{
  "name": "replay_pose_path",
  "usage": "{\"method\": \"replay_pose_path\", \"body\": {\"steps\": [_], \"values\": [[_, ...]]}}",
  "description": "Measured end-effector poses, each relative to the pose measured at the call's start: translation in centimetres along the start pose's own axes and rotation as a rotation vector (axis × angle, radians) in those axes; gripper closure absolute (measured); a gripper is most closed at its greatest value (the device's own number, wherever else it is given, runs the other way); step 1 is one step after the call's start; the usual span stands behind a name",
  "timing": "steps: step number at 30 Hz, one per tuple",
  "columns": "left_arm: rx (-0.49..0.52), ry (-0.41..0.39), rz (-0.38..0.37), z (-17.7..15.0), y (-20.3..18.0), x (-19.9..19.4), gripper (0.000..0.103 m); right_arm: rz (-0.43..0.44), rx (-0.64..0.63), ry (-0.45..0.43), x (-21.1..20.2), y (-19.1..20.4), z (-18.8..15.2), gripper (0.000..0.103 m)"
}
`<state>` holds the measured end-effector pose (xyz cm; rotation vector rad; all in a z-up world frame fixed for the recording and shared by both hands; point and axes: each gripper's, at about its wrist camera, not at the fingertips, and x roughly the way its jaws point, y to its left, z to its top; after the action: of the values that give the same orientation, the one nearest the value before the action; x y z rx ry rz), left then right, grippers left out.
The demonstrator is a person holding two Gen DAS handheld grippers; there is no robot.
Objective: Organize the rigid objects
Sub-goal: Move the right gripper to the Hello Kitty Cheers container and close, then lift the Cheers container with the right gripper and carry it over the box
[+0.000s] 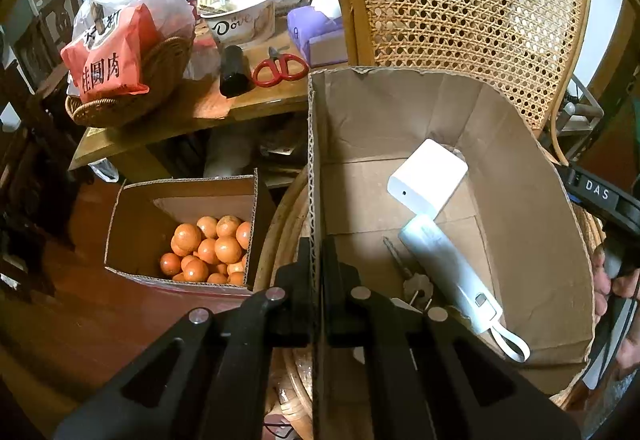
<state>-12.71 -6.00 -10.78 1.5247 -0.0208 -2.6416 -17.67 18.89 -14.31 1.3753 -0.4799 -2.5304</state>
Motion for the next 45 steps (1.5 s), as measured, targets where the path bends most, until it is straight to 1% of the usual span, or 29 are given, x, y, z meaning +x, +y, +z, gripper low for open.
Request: {"method": "replay_pose_path", "body": {"steps": [7,10,16,21,24,29,33,36,39,42,45], "values": [[-0.001,0.001,-0.002,0.0,0.0,0.0,0.100,0.001,0.032,0.005,-0.1,-2.4,0.2,0.039],[0.002,0.002,-0.001,0.1,-0.1,0.1,0.100,0.006,0.038,-0.005,-0.9,-2.2,0.7,0.038],[0.001,0.001,0.000,0.1,-0.1,0.1,0.100,0.076,0.046,-0.056,-3.4,-1.4,1.4,0.038],[0.002,0.002,0.000,0.1,-0.1,0.0,0.100,0.140,0.019,-0.122,-5.6,0.5,1.6,0.038],[0.003,0.002,0.000,0.1,-0.1,0.0,0.100,0.185,-0.018,-0.166,-7.4,2.2,1.8,0.038],[0.004,0.002,0.001,0.1,-0.1,0.0,0.100,0.256,-0.097,-0.226,-10.7,5.6,1.0,0.038],[0.004,0.002,0.000,0.1,-0.2,0.0,0.100,0.323,-0.156,-0.228,-12.0,8.0,-0.2,0.039],[0.003,0.002,0.000,0.0,-0.2,0.0,0.100,0.362,-0.229,-0.219,-12.7,10.1,-1.5,0.039],[0.005,0.000,0.003,0.0,-0.2,0.0,0.100,0.369,-0.305,-0.203,-12.5,11.4,-2.7,0.039],[0.009,-0.003,0.007,0.0,-0.3,-0.1,0.100,0.311,-0.385,-0.169,-11.0,12.3,-4.1,0.039],[0.008,-0.002,0.005,0.0,-0.3,-0.1,0.100,0.273,-0.429,-0.133,-9.8,12.7,-5.2,0.039]]}}
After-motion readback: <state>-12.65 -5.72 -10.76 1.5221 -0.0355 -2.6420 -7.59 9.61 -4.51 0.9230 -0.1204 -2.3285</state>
